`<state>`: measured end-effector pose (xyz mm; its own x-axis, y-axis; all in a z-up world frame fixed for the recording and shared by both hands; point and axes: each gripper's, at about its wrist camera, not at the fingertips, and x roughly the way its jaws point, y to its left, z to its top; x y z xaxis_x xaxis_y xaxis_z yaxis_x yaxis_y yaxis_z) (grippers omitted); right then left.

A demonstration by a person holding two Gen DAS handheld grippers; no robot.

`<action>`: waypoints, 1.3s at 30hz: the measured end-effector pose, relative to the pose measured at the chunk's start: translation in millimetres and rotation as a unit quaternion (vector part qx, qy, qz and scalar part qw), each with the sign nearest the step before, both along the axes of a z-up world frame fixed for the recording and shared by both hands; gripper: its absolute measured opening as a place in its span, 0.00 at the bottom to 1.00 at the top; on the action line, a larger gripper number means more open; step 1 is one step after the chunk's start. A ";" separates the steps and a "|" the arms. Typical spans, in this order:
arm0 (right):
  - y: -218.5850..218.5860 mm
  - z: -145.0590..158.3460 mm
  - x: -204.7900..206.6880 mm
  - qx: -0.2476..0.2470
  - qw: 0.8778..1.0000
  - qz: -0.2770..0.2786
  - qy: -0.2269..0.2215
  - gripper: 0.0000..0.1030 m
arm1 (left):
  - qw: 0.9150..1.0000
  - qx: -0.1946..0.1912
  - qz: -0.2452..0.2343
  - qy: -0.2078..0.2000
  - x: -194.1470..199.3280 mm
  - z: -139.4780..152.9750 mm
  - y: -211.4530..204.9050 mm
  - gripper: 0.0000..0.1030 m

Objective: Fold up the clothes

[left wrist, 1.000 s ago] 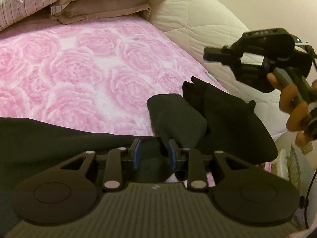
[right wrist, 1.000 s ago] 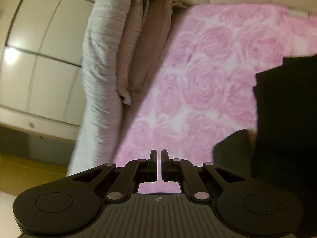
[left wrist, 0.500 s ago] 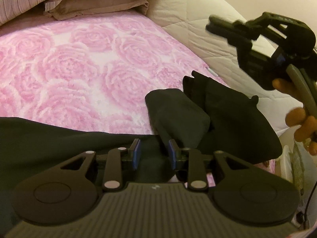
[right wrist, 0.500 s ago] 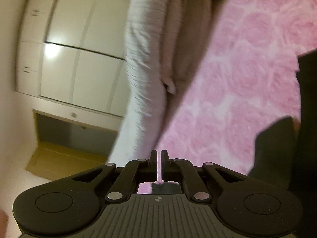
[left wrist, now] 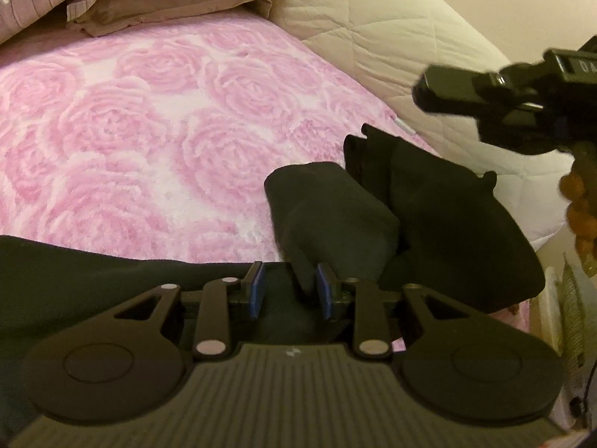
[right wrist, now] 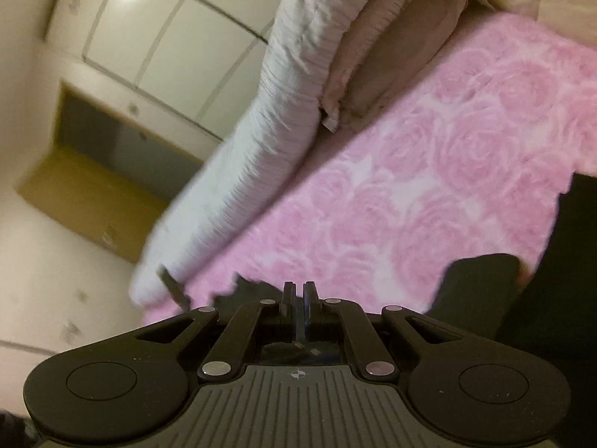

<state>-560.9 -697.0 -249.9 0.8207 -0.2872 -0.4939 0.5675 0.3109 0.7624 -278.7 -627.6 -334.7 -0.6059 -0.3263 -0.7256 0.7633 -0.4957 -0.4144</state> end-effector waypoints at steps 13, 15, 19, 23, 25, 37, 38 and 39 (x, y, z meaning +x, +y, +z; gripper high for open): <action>2.9 -4.5 -15.6 -0.067 0.996 -0.015 0.056 0.80 | 0.999 -0.014 -0.030 -0.012 -12.7 -8.2 -18.8 0.24; 5.4 -0.9 -20.4 -0.126 0.990 -0.015 0.063 1.00 | 0.999 -0.012 -0.032 -0.012 -16.9 -10.4 -26.1 0.24; -10.6 -7.1 -19.6 -0.112 0.986 -0.038 0.116 1.00 | 0.999 -0.001 -0.039 0.003 -17.2 -9.6 -32.2 0.24; -37.4 -32.7 -16.7 -0.020 0.990 -0.044 0.136 1.00 | 0.997 0.056 -0.030 0.044 -5.7 -15.1 -33.5 0.24; -50.2 -46.0 -16.3 0.024 0.989 -0.049 0.138 1.00 | 0.992 0.097 -0.031 0.075 -4.3 -21.6 -37.8 0.26; -66.3 -47.9 -20.2 0.060 0.992 -0.063 0.092 1.00 | 0.968 0.203 -0.035 0.147 -29.7 -44.9 -66.3 0.01; -68.0 -52.9 -24.0 0.085 0.993 -0.062 0.059 1.00 | 0.967 0.203 -0.043 0.150 -33.0 -42.2 -67.3 0.01; -69.3 -58.6 -26.6 0.108 0.992 -0.064 0.029 1.00 | 0.967 0.199 -0.048 0.152 -35.4 -38.0 -68.5 0.00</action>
<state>-587.5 -766.3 -308.5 0.7523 -0.2700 -0.6010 0.6373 0.0670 0.7677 -314.1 -696.1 -372.7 -0.8244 0.0109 -0.5658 0.5345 -0.3135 -0.7849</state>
